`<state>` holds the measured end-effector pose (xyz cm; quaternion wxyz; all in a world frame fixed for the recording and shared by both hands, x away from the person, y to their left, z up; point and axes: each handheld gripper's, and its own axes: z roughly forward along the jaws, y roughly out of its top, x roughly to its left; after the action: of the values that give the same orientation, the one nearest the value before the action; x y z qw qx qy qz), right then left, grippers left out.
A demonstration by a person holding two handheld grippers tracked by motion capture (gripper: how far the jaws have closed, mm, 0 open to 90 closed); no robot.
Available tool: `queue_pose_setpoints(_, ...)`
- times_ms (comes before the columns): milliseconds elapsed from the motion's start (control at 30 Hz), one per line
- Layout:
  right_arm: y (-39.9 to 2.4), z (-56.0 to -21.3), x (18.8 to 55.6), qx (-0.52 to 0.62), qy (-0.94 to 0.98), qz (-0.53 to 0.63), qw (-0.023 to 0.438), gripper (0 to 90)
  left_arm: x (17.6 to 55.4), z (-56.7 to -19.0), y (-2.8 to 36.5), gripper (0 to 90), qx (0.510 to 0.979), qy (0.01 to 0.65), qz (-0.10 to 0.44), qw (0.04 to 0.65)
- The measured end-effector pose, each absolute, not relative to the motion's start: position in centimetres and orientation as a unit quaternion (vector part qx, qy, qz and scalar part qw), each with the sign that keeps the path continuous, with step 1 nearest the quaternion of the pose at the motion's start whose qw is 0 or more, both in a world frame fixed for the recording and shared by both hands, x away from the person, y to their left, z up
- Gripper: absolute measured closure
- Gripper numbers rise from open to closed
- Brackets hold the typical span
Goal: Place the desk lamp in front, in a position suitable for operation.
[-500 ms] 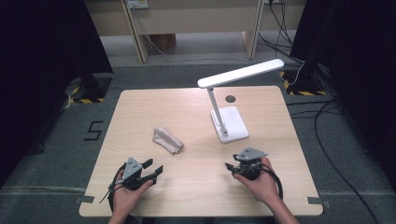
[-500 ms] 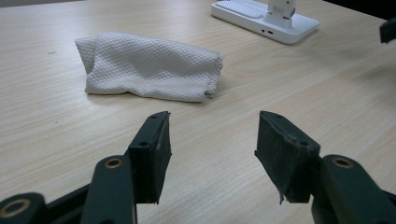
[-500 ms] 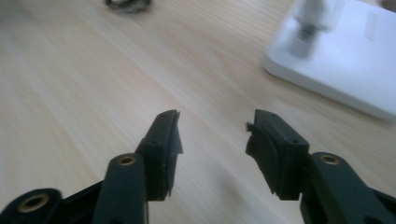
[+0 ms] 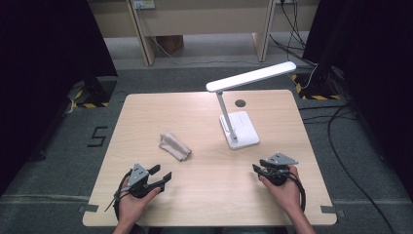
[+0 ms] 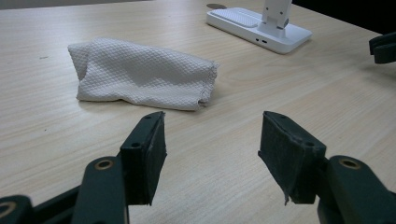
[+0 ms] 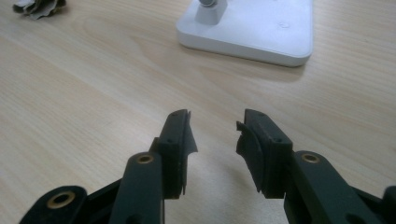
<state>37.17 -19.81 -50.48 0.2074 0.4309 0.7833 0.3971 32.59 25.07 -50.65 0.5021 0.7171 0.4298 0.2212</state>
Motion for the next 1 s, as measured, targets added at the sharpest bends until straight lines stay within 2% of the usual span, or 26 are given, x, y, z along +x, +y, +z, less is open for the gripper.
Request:
queue_pose_setpoints(767,-21.9,-50.5,37.2,0.467,0.746,0.414,0.233,58.9,33.1,-50.6,23.1,40.6,0.724,0.406,0.227,0.509)
queue_pose_setpoints(1000,-21.3,-50.2,36.8,0.459,0.75,0.411,0.24,57.4,32.7,-50.4,23.0,40.5,0.727,0.394,0.23,0.514)
